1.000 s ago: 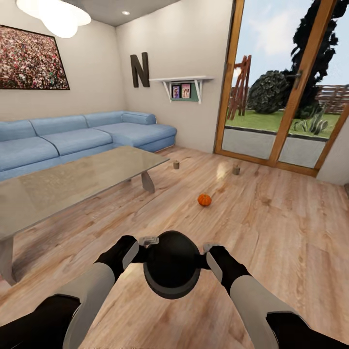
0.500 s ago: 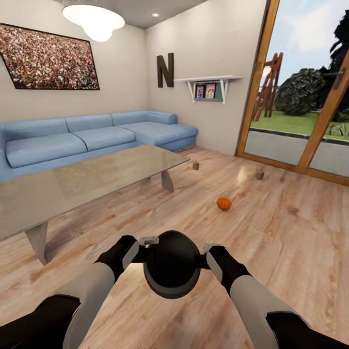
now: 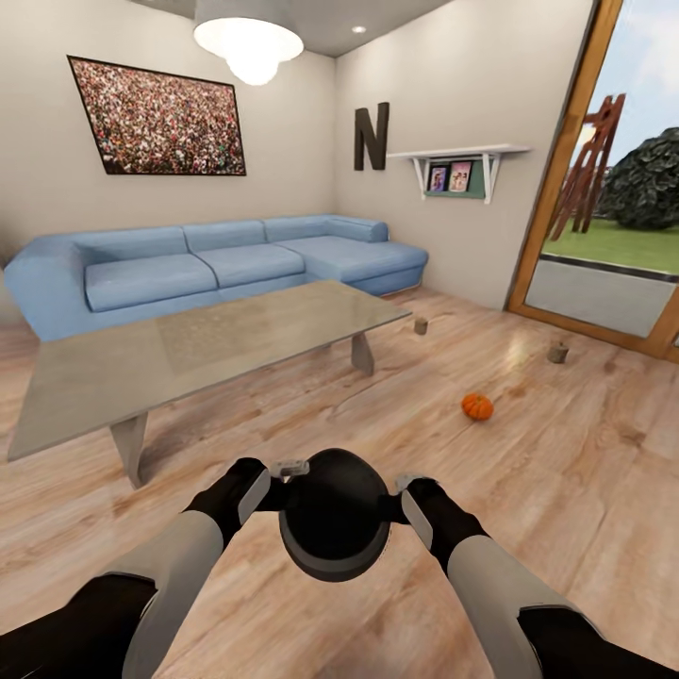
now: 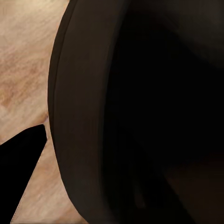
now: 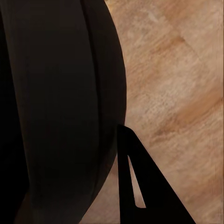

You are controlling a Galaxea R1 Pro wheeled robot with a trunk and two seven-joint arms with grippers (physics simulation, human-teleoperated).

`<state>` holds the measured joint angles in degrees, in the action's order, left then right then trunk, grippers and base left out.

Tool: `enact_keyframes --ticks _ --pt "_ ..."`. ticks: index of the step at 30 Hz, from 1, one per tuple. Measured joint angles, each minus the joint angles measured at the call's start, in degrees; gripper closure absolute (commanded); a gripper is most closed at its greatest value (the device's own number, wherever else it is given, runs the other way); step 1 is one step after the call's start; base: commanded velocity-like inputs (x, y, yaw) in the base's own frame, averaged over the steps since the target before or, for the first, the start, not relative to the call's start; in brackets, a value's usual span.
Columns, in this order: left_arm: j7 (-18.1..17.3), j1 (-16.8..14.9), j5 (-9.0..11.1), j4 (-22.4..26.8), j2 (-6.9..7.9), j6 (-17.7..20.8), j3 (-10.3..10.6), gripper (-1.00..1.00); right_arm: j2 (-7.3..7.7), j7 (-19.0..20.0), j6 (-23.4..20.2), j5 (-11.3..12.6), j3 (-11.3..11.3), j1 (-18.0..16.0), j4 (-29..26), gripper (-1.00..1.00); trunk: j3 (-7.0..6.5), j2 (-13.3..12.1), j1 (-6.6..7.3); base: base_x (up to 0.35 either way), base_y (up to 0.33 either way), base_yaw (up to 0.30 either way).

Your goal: Place each of the two pumpkins and all three candles from the living room inside a cabinet in the living room (use any cabinet), then make sure every cabinet is closed, and position the cauldron so it is next to a table in the living room.

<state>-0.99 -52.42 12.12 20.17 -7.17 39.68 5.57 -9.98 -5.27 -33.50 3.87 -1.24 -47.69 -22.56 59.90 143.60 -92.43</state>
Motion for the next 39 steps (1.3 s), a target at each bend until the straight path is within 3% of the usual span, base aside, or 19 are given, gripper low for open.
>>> enact_keyframes --ticks 11,19,39 --pt "0.0 0.0 0.0 0.0 0.01 0.0 0.0 1.0 0.0 0.0 0.0 0.0 0.0 0.0 0.0 1.0 0.0 0.0 0.01 0.207 -0.146 0.1" --pt "0.0 0.0 0.0 0.0 0.01 0.0 0.0 1.0 0.0 0.0 0.0 0.0 0.0 0.0 0.0 1.0 0.0 0.0 0.01 0.199 -0.161 0.255" --pt "0.0 0.0 0.0 0.1 0.01 0.0 0.0 1.0 0.0 0.0 0.0 0.0 0.1 0.0 -0.1 1.0 0.0 0.0 -0.01 0.016 -0.014 0.286"
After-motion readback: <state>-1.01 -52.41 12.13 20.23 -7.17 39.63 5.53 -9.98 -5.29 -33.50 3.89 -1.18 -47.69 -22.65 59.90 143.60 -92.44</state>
